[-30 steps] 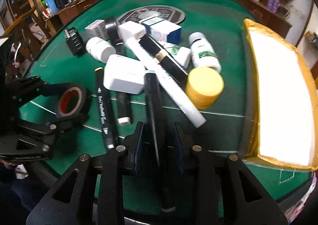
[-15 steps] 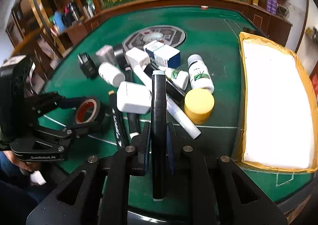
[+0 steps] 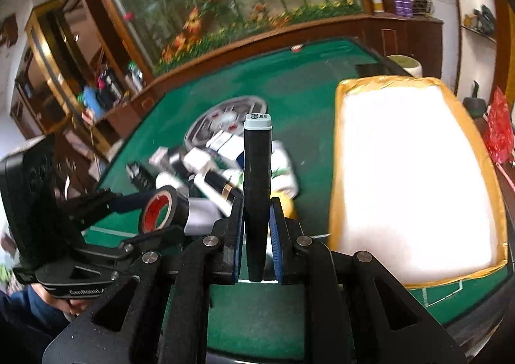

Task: Organize rigid objects
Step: 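Carry tape and marker to the white tray while the right tool releases the marker inside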

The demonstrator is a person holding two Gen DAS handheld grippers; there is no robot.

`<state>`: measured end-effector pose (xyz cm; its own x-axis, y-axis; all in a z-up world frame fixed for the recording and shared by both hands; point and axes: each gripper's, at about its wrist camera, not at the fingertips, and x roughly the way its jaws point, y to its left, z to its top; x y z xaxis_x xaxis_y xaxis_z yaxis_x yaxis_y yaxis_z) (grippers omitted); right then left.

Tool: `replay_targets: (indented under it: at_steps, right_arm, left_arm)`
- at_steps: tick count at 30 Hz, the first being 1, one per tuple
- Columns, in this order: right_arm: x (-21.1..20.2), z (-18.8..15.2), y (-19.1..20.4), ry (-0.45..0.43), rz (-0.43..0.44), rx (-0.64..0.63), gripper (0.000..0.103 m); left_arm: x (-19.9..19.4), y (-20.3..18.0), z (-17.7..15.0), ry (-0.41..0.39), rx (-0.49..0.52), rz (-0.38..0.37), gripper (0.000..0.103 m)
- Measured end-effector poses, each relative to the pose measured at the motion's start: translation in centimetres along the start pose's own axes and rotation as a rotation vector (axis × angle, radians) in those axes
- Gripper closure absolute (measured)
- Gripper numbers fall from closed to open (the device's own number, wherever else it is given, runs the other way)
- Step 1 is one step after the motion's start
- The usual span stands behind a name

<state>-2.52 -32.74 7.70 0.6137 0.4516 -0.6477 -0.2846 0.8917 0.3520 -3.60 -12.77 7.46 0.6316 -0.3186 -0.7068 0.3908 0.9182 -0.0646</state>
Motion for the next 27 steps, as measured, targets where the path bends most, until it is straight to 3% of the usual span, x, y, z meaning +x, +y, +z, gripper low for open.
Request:
replay_targets:
  at_steps: [5,11,16,23,27]
  right_arm:
    - [-2.5,1.4,-1.6,-0.062,-0.028,0.026,0.089]
    - [-5.7,4.1,-4.1,-0.118,-0.122,0.035,0.089]
    - [-5.2,6.4,-8.4,-0.069,-0.189,0.076,0.089]
    - [0.1,9.6,-14.2,0.056,-0.245,0.142,0.089]
    - [2.9,11.1,-16.4,0.095,-0.238,0.171,0.089]
  left_arm:
    - [0.1,-1.6,2.9,-0.037,0.022,-0.036,0.041]
    - [2.5,-4.2,7.0,-0.055,0.044,-0.107,0.041]
    - [7.4,-6.0,10.2,-0.040,0.051,-0.119,0.040]
    - [14.4,-7.3,12.5,0.052,0.066,-0.055,0.040]
    - [16.4,-7.4,13.3,0.080,0.055,-0.039,0.040]
